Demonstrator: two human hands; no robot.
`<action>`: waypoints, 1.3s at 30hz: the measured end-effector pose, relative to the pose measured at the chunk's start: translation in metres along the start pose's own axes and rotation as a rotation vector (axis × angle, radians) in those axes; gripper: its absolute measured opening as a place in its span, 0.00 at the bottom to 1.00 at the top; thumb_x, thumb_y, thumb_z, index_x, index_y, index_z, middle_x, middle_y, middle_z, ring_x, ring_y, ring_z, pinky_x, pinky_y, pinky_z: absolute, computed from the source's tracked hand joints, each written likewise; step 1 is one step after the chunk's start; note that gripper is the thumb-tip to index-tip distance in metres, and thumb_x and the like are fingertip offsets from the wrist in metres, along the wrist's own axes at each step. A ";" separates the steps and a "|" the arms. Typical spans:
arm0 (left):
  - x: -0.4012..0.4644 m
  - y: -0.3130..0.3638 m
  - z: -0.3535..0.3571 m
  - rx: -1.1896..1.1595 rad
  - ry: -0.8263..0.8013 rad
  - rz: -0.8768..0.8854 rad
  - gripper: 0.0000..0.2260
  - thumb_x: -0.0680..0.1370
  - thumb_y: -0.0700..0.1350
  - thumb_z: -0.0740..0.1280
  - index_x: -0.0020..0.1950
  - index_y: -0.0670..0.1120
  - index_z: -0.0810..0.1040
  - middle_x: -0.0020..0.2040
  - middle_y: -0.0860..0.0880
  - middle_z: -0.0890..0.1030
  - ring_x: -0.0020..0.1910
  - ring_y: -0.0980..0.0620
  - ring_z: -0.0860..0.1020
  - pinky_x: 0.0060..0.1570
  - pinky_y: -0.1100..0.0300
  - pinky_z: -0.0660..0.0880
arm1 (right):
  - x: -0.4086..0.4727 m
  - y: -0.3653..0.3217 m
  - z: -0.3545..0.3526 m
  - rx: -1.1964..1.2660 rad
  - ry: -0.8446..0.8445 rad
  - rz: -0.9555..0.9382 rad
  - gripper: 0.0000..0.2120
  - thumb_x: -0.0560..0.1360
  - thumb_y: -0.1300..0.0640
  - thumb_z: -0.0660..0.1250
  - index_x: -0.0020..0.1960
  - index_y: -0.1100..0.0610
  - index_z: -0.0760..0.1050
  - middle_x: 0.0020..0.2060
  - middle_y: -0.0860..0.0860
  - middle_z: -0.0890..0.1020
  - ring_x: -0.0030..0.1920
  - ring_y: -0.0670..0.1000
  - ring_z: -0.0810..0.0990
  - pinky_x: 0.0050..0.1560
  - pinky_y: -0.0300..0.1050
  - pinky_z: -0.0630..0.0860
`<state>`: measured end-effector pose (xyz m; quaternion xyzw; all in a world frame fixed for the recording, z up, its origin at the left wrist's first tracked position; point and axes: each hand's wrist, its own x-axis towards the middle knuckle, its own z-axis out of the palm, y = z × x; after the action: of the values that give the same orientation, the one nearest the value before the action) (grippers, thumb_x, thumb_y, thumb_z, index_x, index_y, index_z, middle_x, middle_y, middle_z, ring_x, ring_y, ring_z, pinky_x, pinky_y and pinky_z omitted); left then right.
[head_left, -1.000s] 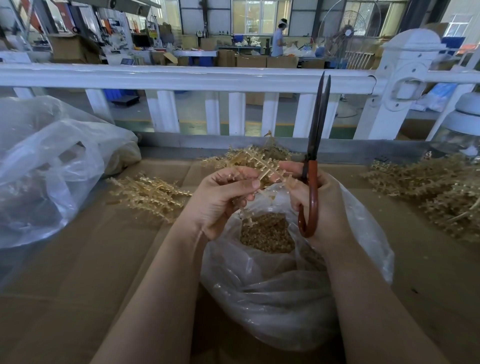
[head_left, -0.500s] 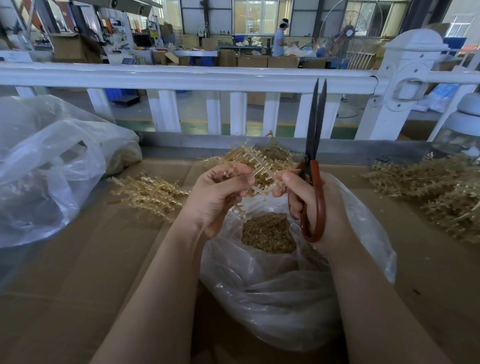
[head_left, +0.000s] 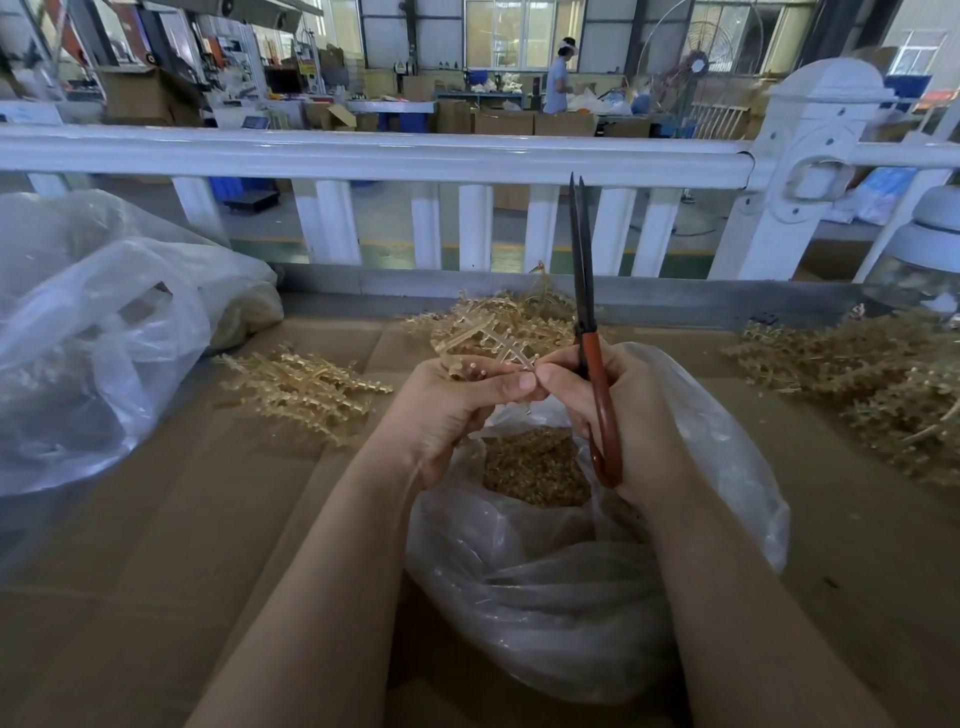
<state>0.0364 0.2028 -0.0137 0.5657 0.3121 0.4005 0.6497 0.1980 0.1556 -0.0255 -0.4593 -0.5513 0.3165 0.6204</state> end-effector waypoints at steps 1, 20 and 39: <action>0.000 0.000 0.000 0.002 0.009 -0.004 0.08 0.64 0.45 0.78 0.40 0.45 0.85 0.38 0.48 0.85 0.28 0.58 0.69 0.27 0.69 0.66 | 0.001 0.001 0.000 -0.006 0.003 0.005 0.06 0.78 0.65 0.70 0.43 0.58 0.81 0.25 0.43 0.79 0.27 0.39 0.77 0.32 0.29 0.72; 0.003 0.001 -0.003 -0.251 0.153 0.083 0.09 0.64 0.39 0.76 0.42 0.44 0.81 0.35 0.49 0.83 0.33 0.53 0.81 0.38 0.62 0.79 | 0.002 0.006 -0.004 -0.420 0.119 -0.045 0.20 0.65 0.32 0.74 0.40 0.47 0.76 0.35 0.39 0.81 0.38 0.39 0.80 0.37 0.30 0.72; 0.008 -0.002 -0.012 -0.170 0.195 0.334 0.08 0.70 0.30 0.71 0.46 0.40 0.79 0.44 0.40 0.80 0.45 0.46 0.80 0.49 0.57 0.79 | -0.004 0.014 -0.006 -0.816 -0.005 -0.116 0.26 0.64 0.21 0.62 0.48 0.41 0.72 0.41 0.37 0.79 0.43 0.37 0.78 0.39 0.34 0.72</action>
<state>0.0300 0.2152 -0.0174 0.5113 0.2405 0.5805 0.5863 0.2052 0.1561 -0.0394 -0.6350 -0.6580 0.0375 0.4029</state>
